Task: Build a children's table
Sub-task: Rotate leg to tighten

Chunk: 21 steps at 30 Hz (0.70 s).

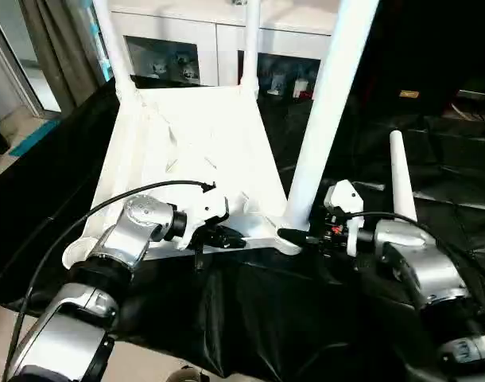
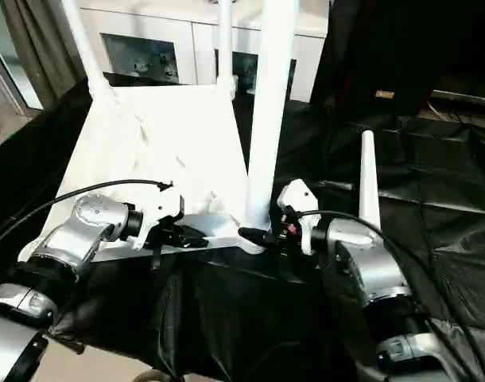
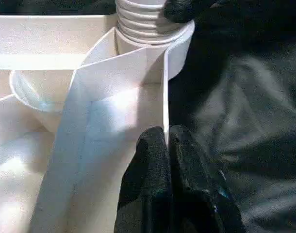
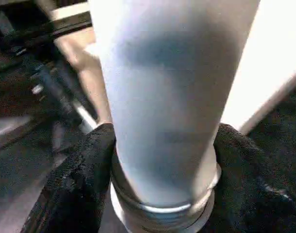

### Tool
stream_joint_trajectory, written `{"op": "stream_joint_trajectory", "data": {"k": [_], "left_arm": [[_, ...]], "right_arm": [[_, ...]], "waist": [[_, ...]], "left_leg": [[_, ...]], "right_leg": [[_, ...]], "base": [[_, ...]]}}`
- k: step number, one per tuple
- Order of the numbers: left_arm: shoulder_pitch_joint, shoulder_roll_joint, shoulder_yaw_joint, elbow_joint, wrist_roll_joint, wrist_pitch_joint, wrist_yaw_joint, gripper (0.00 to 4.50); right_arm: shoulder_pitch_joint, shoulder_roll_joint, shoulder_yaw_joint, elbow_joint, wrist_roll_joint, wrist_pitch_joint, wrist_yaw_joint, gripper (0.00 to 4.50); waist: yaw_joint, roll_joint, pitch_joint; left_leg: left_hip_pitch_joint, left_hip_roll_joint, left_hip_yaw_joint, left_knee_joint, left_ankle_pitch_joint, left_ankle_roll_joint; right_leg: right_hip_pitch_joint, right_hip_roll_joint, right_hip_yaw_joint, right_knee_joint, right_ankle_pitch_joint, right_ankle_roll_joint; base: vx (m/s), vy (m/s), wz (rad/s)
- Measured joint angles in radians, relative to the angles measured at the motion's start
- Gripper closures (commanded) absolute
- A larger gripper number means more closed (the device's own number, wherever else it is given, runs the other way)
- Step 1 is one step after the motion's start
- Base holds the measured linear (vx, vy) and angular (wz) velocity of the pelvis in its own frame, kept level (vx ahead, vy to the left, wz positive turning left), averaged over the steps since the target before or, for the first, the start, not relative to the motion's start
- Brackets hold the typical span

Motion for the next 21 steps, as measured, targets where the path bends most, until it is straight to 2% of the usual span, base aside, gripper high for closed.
{"op": "stream_joint_trajectory", "data": {"k": [5, 8, 11, 13, 15, 18, 21], "left_arm": [[-0.049, -0.092, 0.017, 0.088, 0.028, 0.049, 0.192, 4.5], [-0.09, -0.165, 0.029, 0.141, 0.035, 0.104, 0.326, 4.5], [-0.126, -0.217, 0.039, 0.191, 0.037, 0.131, 0.418, 4.5], [-0.128, -0.226, 0.039, 0.196, 0.038, 0.132, 0.436, 4.5], [-0.131, -0.227, 0.039, 0.201, 0.044, 0.124, 0.441, 4.5], [-0.131, -0.226, 0.041, 0.203, 0.052, 0.116, 0.452, 4.5], [-0.128, -0.208, 0.041, 0.203, 0.055, 0.09, 0.435, 4.5]], "right_arm": [[-0.053, 0.116, -0.067, 0.109, -0.021, 0.001, -0.271, 1.8], [-0.113, 0.191, -0.117, 0.189, -0.033, 0.004, -0.487, 1.8], [-0.171, 0.237, -0.155, 0.26, -0.04, 0.005, -0.626, 1.81], [-0.183, 0.241, -0.158, 0.279, -0.048, -0.006, -0.638, 1.81], [-0.191, 0.242, -0.158, 0.301, -0.058, -0.034, -0.636, 1.25], [-0.194, 0.248, -0.158, 0.312, -0.061, -0.054, -0.618, 1.05], [-0.191, 0.241, -0.153, 0.318, -0.064, -0.083, -0.571, 0.64]], "waist": [[-0.012, -0.001, 0.0], [-0.024, -0.001, 0.0], [-0.024, 0.0, 0.0], [-0.024, 0.0, 0.0], [-0.024, 0.0, 0.0], [-0.025, 0.0, 0.0], [-0.029, 0.0, 0.0]], "left_leg": [[0.012, 0.0, 0.0, 0.0, 0.001, -0.002], [0.013, -0.001, 0.0, 0.0, 0.001, -0.003], [0.014, -0.001, -0.001, -0.001, 0.001, -0.003], [0.014, -0.001, -0.001, -0.001, 0.001, -0.003], [0.014, -0.001, -0.001, -0.001, 0.001, -0.003], [0.014, -0.001, -0.001, -0.002, 0.001, -0.003], [0.013, -0.001, -0.001, -0.002, 0.001, -0.003]], "right_leg": [[0.01, 0.0, 0.0, -0.001, -0.004, 0.007], [0.011, -0.001, 0.0, -0.002, -0.004, 0.007], [0.013, -0.001, 0.0, -0.003, -0.004, 0.007], [0.014, -0.001, 0.0, -0.003, -0.004, 0.007], [0.014, -0.001, 0.0, -0.003, -0.004, 0.007], [0.014, -0.001, 0.0, -0.003, -0.003, 0.006], [0.013, -0.001, 0.0, -0.003, -0.003, 0.006]], "base": [[0.0, 0.0, 0.0], [0.0, 0.0, 0.0], [0.0, 0.0, 0.0], [0.0, 0.0, 0.0], [0.0, 0.0, 0.0], [0.0, 0.0, 0.0], [0.0, 0.0, 0.0]]}}
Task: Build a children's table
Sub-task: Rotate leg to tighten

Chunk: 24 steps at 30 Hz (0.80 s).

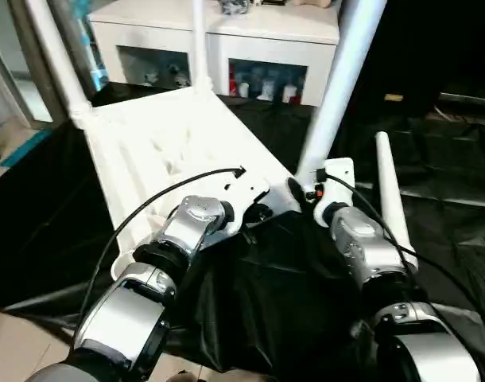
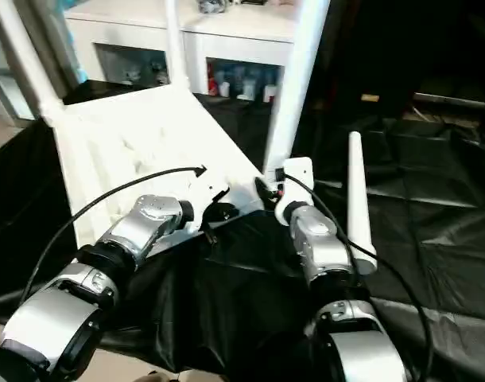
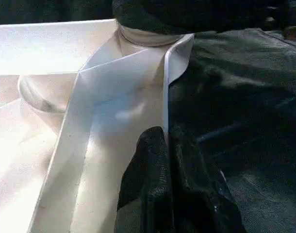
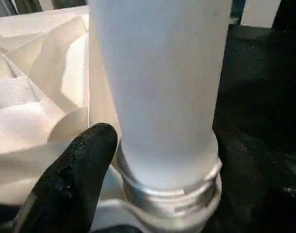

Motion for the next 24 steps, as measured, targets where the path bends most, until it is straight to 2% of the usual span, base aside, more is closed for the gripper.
{"op": "stream_joint_trajectory", "data": {"k": [4, 11, 15, 22, 24], "left_arm": [[0.037, 0.059, -0.005, -0.045, 0.0, -0.053, -0.089, 4.5], [0.098, 0.148, -0.018, -0.152, -0.027, -0.092, -0.316, 4.5], [0.135, 0.206, -0.033, -0.214, -0.062, -0.094, -0.442, 4.5], [0.164, 0.242, -0.044, -0.27, -0.071, -0.088, -0.552, 4.5], [0.166, 0.245, -0.043, -0.276, -0.073, -0.084, -0.559, 4.5]], "right_arm": [[0.017, -0.039, 0.036, -0.004, 0.0, -0.029, 0.149, 0.64], [0.085, -0.19, 0.115, -0.114, 0.012, 0.005, 0.488, 0.64], [0.125, -0.266, 0.167, -0.188, 0.025, 0.02, 0.652, 0.64], [0.14, -0.29, 0.187, -0.233, 0.046, 0.029, 0.768, 0.64], [0.14, -0.293, 0.189, -0.245, 0.053, 0.037, 0.784, 0.8]], "waist": [[0.001, 0.001, 0.0], [0.031, 0.003, 0.0], [0.041, 0.003, 0.001], [0.044, 0.003, 0.001], [0.045, 0.003, 0.001]], "left_leg": [[-0.001, 0.0, 0.0, -0.003, 0.0, 0.0], [-0.009, 0.0, 0.001, -0.004, 0.0, 0.0], [-0.011, 0.001, 0.001, -0.004, -0.001, 0.001], [-0.011, 0.001, 0.001, -0.002, 0.0, 0.0], [-0.012, 0.001, 0.001, -0.002, 0.0, 0.0]], "right_leg": [[-0.004, 0.0, 0.0, 0.001, 0.002, -0.002], [-0.011, 0.0, 0.0, 0.002, 0.001, -0.003], [-0.013, 0.0, -0.001, 0.002, 0.001, -0.003], [-0.012, 0.0, 0.0, 0.003, 0.001, -0.003], [-0.013, 0.0, 0.0, 0.003, 0.001, -0.003]], "base": [[0.0, 0.0, 0.0], [0.0, 0.0, 0.0], [0.0, 0.0, 0.0], [0.0, 0.0, 0.0], [0.0, 0.0, 0.0]]}}
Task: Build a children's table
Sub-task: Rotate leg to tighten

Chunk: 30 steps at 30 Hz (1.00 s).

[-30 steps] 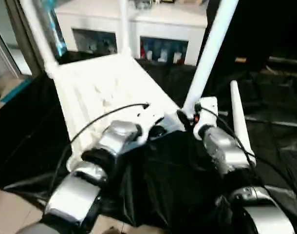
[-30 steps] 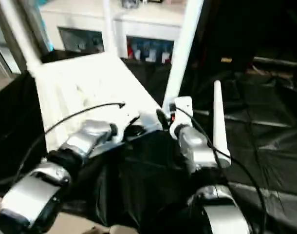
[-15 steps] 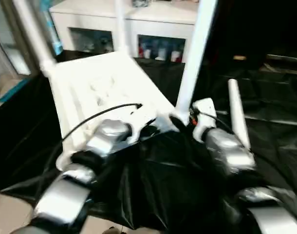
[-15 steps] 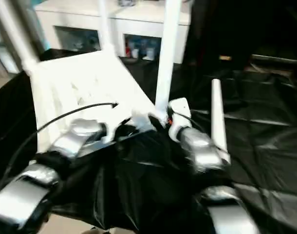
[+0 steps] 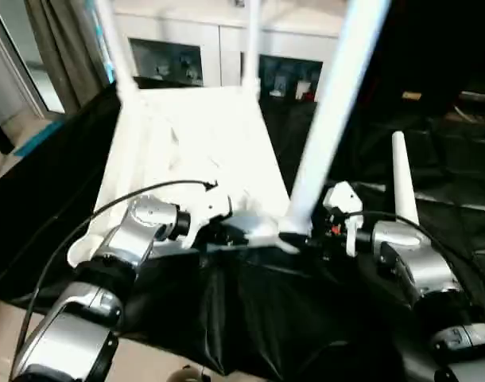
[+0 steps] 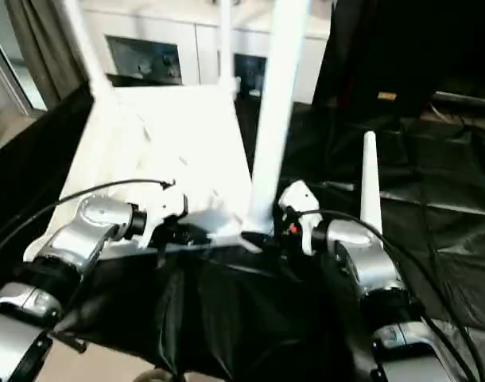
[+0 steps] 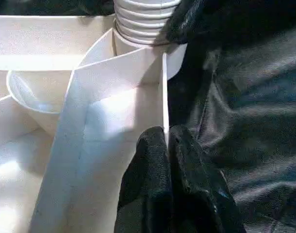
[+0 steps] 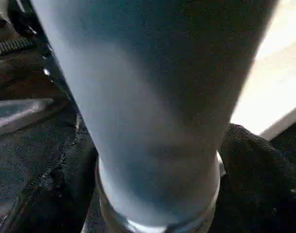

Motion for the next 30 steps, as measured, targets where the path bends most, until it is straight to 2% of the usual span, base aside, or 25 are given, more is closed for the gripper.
{"op": "stream_joint_trajectory", "data": {"k": [2, 5, 7, 13, 17, 20, 21, 24, 28, 29, 30], "left_arm": [[0.003, 0.004, 0.0, -0.007, -0.007, 0.007, -0.007, 4.5], [0.004, 0.004, 0.0, -0.01, -0.008, 0.01, -0.011, 4.5], [0.005, 0.004, 0.0, -0.011, -0.008, 0.011, -0.013, 4.5], [0.006, -0.004, 0.0, -0.008, -0.002, 0.011, 0.007, 4.5], [-0.018, -0.041, 0.003, 0.036, 0.022, 0.009, 0.124, 4.5], [-0.062, -0.105, 0.013, 0.106, 0.047, 0.038, 0.27, 4.5], [-0.078, -0.134, 0.016, 0.13, 0.052, 0.053, 0.316, 4.5], [-0.112, -0.186, 0.025, 0.173, 0.062, 0.089, 0.419, 4.5], [-0.146, -0.246, 0.03, 0.219, 0.067, 0.111, 0.51, 4.5], [-0.156, -0.258, 0.033, 0.236, 0.068, 0.112, 0.528, 4.5], [-0.16, -0.264, 0.036, 0.241, 0.071, 0.111, 0.535, 4.5]], "right_arm": [[0.0, -0.001, 0.001, -0.002, 0.004, 0.005, 0.015, 1.1], [0.006, 0.0, 0.003, -0.003, 0.016, 0.009, 0.022, 1.2], [0.01, 0.0, 0.003, -0.005, 0.018, 0.011, 0.022, 1.53], [0.023, 0.015, -0.004, -0.022, 0.018, 0.034, -0.015, 1.73], [0.015, 0.075, -0.046, 0.028, -0.002, 0.023, -0.181, 1.74], [-0.029, 0.147, -0.094, 0.108, -0.024, 0.008, -0.416, 1.75], [-0.042, 0.175, -0.109, 0.132, -0.026, 0.008, -0.493, 1.75], [-0.079, 0.228, -0.151, 0.177, -0.035, 0.009, -0.674, 1.75], [-0.121, 0.277, -0.18, 0.223, -0.046, 0.009, -0.824, 1.75], [-0.136, 0.286, -0.188, 0.242, -0.053, 0.004, -0.851, 1.19], [-0.141, 0.289, -0.192, 0.253, -0.058, -0.005, -0.859, 1.05]], "waist": [[0.0, 0.0, 0.0], [0.003, 0.0, 0.0], [0.005, 0.0, 0.0], [0.009, 0.0, 0.0], [0.005, -0.001, -0.001], [-0.018, -0.001, -0.001], [-0.02, -0.001, -0.001], [-0.024, -0.001, -0.001], [-0.023, 0.0, -0.001], [-0.023, 0.0, -0.001], [-0.022, 0.0, -0.001]], "left_leg": [[-0.001, 0.0, 0.0, 0.0, 0.0, 0.0], [-0.002, 0.0, 0.0, 0.0, 0.0, 0.0], [-0.002, 0.0, 0.0, 0.0, 0.0, 0.0], [-0.002, 0.0, 0.0, 0.001, 0.0, 0.0], [0.002, 0.0, 0.0, 0.001, 0.001, -0.001], [0.007, 0.0, 0.0, 0.001, 0.001, -0.002], [0.007, 0.0, 0.0, 0.001, 0.001, -0.002], [0.008, 0.0, -0.001, 0.001, 0.002, -0.003], [0.008, 0.0, 0.0, 0.001, 0.002, -0.003], [0.008, 0.0, 0.0, 0.001, 0.002, -0.003], [0.007, 0.0, 0.0, 0.001, 0.001, -0.003]], "right_leg": [[0.0, 0.0, 0.0, 0.0, 0.0, 0.0], [-0.001, 0.0, 0.0, 0.0, 0.0, 0.0], [-0.001, 0.0, 0.0, 0.0, 0.0, 0.0], [-0.001, 0.0, 0.0, 0.001, 0.0, 0.0], [0.001, 0.0, 0.0, 0.001, 0.001, 0.0], [0.005, 0.0, 0.001, 0.0, -0.002, 0.005], [0.006, 0.0, 0.001, 0.0, -0.002, 0.005], [0.007, 0.0, 0.001, 0.001, -0.002, 0.005], [0.007, 0.0, 0.001, 0.001, 0.001, 0.0], [0.007, 0.0, 0.001, 0.0, 0.001, 0.0], [0.007, 0.0, 0.001, 0.0, 0.001, 0.0]], "base": [[0.0, 0.0, 0.0], [0.0, 0.0, 0.0], [0.0, 0.0, 0.0], [0.0, 0.0, 0.0], [0.0, 0.0, 0.0], [0.0, 0.0, 0.0], [0.0, 0.0, 0.0], [0.0, 0.0, 0.0], [0.0, 0.0, 0.0], [0.0, 0.0, 0.0], [0.0, 0.0, 0.0]]}}
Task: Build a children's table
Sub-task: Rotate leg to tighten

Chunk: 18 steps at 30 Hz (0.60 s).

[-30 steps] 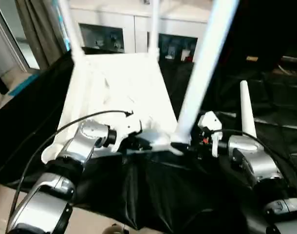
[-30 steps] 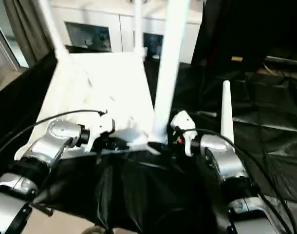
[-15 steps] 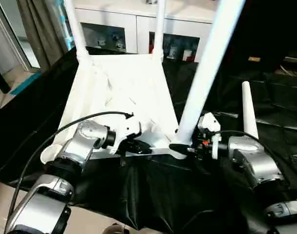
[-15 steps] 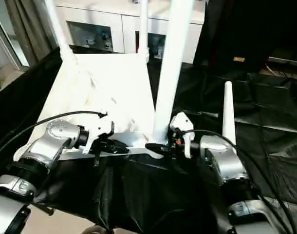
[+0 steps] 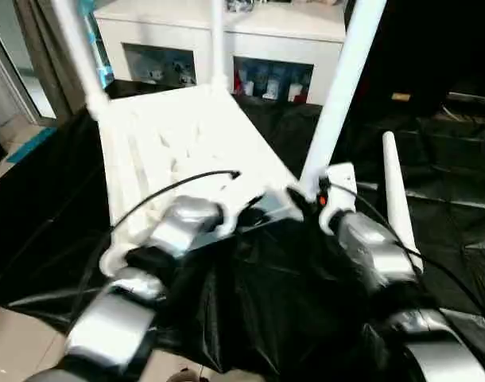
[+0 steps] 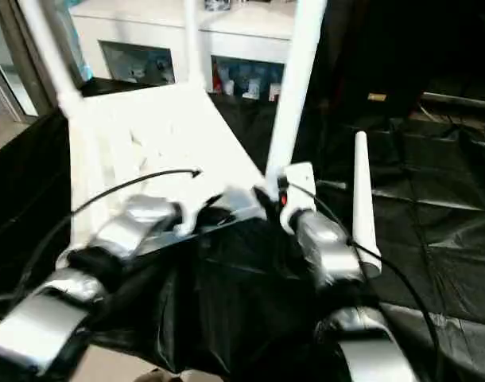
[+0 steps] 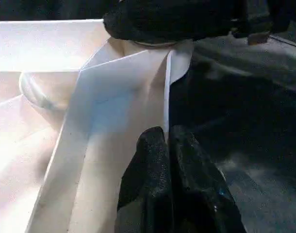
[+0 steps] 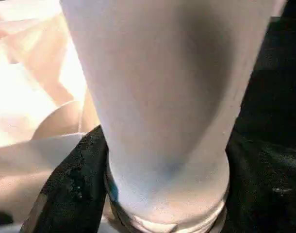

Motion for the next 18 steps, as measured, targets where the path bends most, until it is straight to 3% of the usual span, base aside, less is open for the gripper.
{"op": "stream_joint_trajectory", "data": {"k": [5, 8, 12, 18], "left_arm": [[-0.003, 0.007, 0.004, 0.01, 0.003, -0.016, 0.007, 4.5], [-0.001, 0.032, 0.003, 0.01, 0.003, -0.034, -0.032, 4.5], [0.039, 0.107, 0.0, -0.041, 0.0, -0.082, -0.161, 4.5], [0.103, 0.202, -0.012, -0.132, -0.039, -0.12, -0.385, 4.5]], "right_arm": [[0.008, 0.002, 0.002, 0.011, -0.011, -0.049, 0.046, 0.62], [0.02, -0.028, 0.036, -0.002, -0.024, -0.056, 0.13, 0.62], [0.06, -0.099, 0.092, -0.061, -0.022, -0.058, 0.332, 0.62], [0.091, -0.217, 0.168, -0.153, -0.005, -0.032, 0.625, 0.62]], "waist": [[-0.004, 0.0, 0.0], [-0.01, 0.0, 0.0], [-0.015, 0.001, 0.001], [-0.002, 0.002, 0.001]], "left_leg": [[0.0, 0.0, 0.0, -0.001, 0.0, 0.0], [0.0, 0.0, 0.0, -0.001, 0.0, 0.0], [-0.001, 0.0, 0.0, -0.003, 0.0, 0.0], [-0.003, 0.0, 0.0, -0.004, 0.0, 0.001]], "right_leg": [[-0.001, 0.0, 0.0, 0.0, 0.0, 0.0], [-0.001, 0.0, 0.0, 0.0, 0.0, 0.0], [-0.002, 0.0, 0.0, 0.0, 0.0, 0.0], [-0.005, 0.0, -0.001, 0.0, -0.001, 0.001]], "base": [[0.0, 0.0, 0.0], [0.0, 0.0, 0.0], [0.0, 0.0, 0.0], [0.0, 0.0, 0.0]]}}
